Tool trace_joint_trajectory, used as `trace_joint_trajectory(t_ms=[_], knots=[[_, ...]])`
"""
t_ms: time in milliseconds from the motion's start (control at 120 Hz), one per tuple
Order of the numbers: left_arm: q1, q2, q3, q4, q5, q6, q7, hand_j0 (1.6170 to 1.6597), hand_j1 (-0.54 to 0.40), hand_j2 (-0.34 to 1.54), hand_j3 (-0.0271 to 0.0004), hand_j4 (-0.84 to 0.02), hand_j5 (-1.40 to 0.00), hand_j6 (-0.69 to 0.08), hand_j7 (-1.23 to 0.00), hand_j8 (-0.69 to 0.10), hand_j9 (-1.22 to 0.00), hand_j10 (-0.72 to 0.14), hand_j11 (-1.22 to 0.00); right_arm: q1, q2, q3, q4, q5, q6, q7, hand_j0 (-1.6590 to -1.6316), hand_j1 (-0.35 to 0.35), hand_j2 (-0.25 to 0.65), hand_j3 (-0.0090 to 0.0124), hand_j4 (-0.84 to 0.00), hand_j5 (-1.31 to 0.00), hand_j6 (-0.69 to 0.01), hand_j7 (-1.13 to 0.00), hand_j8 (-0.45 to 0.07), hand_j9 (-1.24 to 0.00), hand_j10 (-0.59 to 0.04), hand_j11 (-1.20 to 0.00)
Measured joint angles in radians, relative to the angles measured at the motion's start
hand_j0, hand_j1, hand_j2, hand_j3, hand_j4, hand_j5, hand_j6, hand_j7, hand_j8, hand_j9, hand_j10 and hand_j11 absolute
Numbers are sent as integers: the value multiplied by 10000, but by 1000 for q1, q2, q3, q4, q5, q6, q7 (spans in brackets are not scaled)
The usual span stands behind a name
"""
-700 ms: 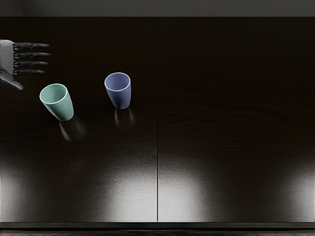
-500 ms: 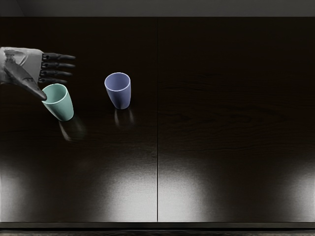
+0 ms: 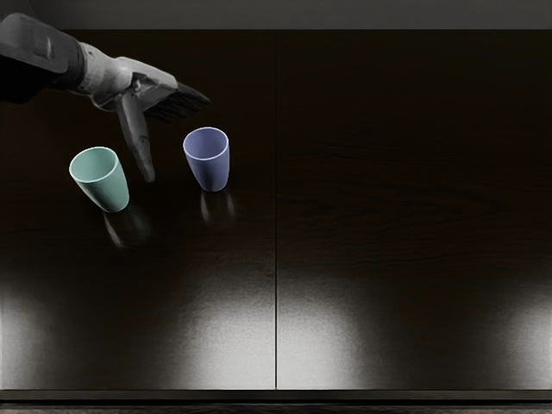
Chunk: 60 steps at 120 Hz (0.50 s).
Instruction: Pick up cup and place in cup with left hand
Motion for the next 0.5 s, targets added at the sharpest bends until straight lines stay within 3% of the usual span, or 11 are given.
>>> trace_joint_trajectory(t_ms=[217,333,500], knots=[[67,-220,7,52,272,277,2,16581,3491,0,0,-24,-3,-30,-2,-27,-1,-19,0,0,0,0,0,0,0,0,-16581,-3161,-55,0,-276,-358,-277,-358,-277,-358,-276,-358],[127,-266,10,91,374,326,2,16581,3491,3,0,-24,-3,-31,-2,-28,-1,-19,0,0,0,0,0,0,0,0,-16581,-3161,-55,0,-276,-358,-277,-358,-276,-358,-276,-358],[131,-313,26,137,436,350,2,16581,3491,8,0,-25,-4,-33,-2,-30,-1,-20,0,0,0,0,0,0,0,0,-16581,-3160,-55,0,-276,-358,-277,-358,-276,-358,-276,-358]])
